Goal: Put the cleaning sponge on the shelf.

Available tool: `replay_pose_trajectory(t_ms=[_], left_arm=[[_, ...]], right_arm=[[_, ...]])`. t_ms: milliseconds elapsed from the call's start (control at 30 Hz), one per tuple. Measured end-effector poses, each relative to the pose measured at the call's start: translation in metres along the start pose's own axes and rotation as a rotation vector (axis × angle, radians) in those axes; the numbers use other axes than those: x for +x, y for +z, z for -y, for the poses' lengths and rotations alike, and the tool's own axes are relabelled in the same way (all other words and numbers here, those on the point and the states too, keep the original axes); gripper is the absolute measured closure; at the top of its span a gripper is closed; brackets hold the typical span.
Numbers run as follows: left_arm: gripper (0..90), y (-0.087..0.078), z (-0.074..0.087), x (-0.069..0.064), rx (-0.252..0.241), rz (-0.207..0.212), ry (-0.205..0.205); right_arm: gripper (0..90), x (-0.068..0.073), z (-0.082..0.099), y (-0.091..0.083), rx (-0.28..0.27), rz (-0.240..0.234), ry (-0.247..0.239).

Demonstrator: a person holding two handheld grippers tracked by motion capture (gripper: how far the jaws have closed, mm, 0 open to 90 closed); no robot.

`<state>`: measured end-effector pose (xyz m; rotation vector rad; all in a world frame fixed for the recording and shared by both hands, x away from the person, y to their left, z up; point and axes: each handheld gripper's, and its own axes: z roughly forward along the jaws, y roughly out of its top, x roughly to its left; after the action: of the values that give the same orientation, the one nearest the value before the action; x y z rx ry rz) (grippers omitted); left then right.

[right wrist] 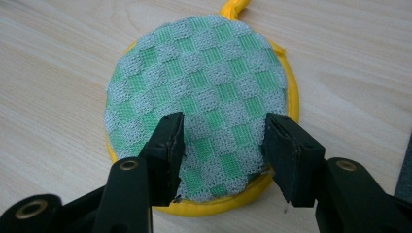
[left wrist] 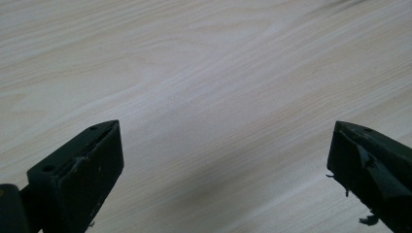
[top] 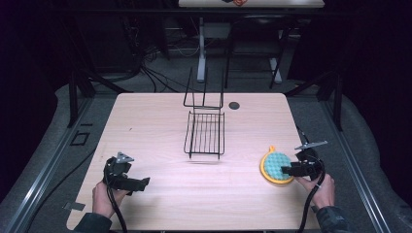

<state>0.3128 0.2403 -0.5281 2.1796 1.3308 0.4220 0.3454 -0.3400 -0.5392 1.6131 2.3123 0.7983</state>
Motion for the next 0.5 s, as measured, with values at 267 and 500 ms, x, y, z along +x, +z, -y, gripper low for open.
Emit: replay_pose_trajectory(t_ms=[267,500], left_arm=[[0.0,0.0002,0.0012,0.0003,0.002,-0.002,0.003],[0.0,-0.0008,0.0006,0.0004,-0.003,-0.004,-0.003]], right_arm=[[61.0,0.0062,0.0023,0.0035,0.003,0.044,-0.016],[78.5,0.006,0.0046,0.0043,0.0,0.067,-0.011]])
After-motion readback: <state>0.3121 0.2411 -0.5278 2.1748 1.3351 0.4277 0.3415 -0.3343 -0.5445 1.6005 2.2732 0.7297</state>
